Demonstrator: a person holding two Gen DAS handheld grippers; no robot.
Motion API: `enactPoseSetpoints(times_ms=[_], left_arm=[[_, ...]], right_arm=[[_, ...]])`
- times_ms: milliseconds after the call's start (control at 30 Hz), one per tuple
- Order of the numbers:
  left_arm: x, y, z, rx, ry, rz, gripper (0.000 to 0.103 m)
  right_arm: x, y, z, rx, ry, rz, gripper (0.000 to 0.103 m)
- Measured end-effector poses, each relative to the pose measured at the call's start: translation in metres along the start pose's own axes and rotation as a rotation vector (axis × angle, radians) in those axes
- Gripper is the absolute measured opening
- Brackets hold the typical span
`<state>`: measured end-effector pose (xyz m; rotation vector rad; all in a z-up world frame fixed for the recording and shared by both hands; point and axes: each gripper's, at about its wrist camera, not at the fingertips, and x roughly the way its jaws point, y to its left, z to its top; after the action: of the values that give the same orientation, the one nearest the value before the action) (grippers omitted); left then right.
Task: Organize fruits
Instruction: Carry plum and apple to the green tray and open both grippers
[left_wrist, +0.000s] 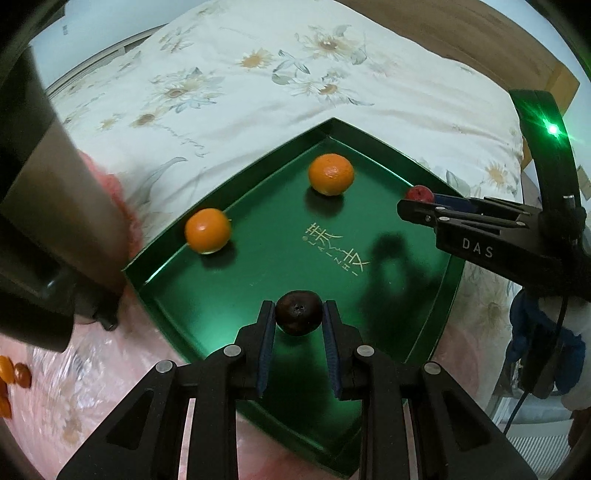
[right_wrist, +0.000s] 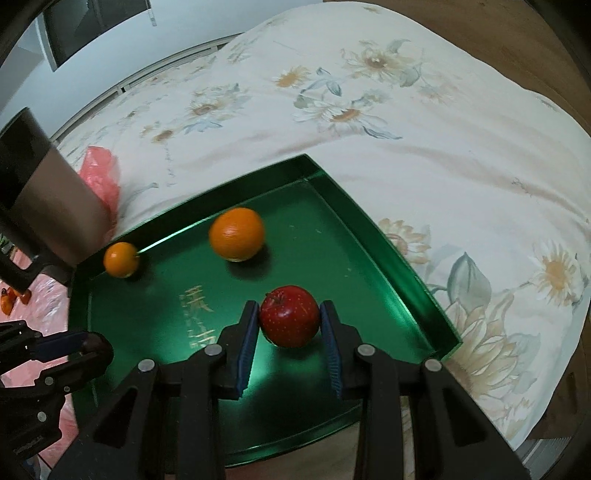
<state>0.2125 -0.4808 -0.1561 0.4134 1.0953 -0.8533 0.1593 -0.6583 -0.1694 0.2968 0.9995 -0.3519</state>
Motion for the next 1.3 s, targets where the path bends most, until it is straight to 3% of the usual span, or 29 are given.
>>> enactPoseSetpoints(times_ms=[467,1000,1067,1133,1233,1300], left_arm=[[0.033,-0.01,0.0,0.024,0.065,-0.002,0.022],[0.03,-0.012,-0.003,0.013,0.057,-0.004,0.023],[0.028,-0.012,-0.006,0.016,0.054,-0.002,0.023],[0.025,-0.011,-0.008,0.011,0.052,-0.007,0.024],[0.017,-0.009,-0.011,-0.001,0.03,-0.014,0.037],[0.01,-0.009,-0.013,-0.004,0.009,-0.021,0.038]], right_arm=[[0.018,-0.017,-0.005,0.019,0.028,-0.02,0.056],[0.017,-0.016,-0.013,0.024,0.029,-0.036,0.057],[0.014,-0.016,-0.015,0.026,0.024,-0.04,0.074],[0.009,-0.014,-0.016,0.027,0.011,-0.044,0.082],[0.001,-0.012,-0.015,0.024,-0.007,-0.052,0.084],[-0.005,-0.011,-0.015,0.024,-0.018,-0.056,0.084]])
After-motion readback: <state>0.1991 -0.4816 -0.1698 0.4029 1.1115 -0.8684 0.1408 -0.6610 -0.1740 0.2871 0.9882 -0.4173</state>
